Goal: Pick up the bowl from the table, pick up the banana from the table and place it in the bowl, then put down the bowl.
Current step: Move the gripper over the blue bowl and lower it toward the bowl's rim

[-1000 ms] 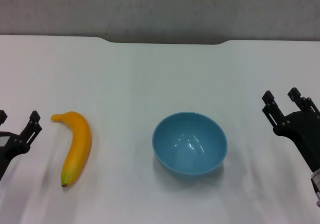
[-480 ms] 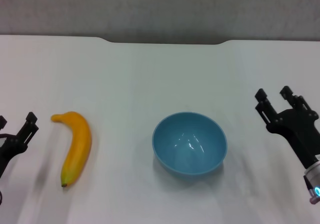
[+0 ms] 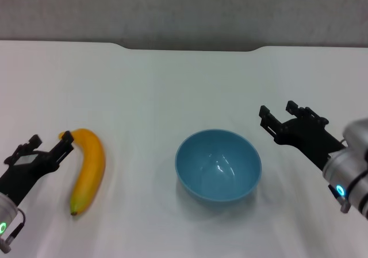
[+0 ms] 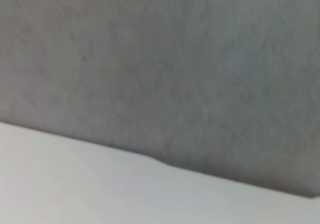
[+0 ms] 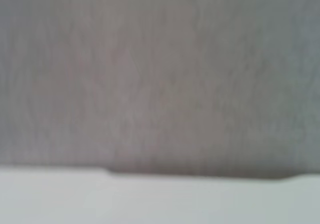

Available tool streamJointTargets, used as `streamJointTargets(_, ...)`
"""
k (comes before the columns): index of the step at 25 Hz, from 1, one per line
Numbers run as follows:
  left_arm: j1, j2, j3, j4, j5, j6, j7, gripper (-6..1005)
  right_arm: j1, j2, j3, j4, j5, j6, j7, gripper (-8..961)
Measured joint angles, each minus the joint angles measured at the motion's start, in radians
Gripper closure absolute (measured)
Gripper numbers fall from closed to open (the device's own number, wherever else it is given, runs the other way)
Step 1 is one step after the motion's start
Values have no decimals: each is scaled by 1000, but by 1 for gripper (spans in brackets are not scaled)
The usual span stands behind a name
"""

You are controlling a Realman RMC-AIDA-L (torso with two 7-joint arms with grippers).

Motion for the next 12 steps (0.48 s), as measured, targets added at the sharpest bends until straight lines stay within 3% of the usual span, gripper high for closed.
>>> streamJointTargets(3,42,12,-26,-121,66,96,-11,136,-57,11,174,-179,-89,290,-116,280)
streamJointTargets(6,116,14,-88,-311,183,234,-33,136,-123,58,326,-338,-155,510,-237,281)
streamJointTargets(8,165,5,-125,-449,282,371,-57,136,-157,77,399,-449,-198,652,-282,282)
streamJointTargets(12,225,-23,-167,-615,400,539,-97,137,-137,76,497,-586,-222,909,-260,283)
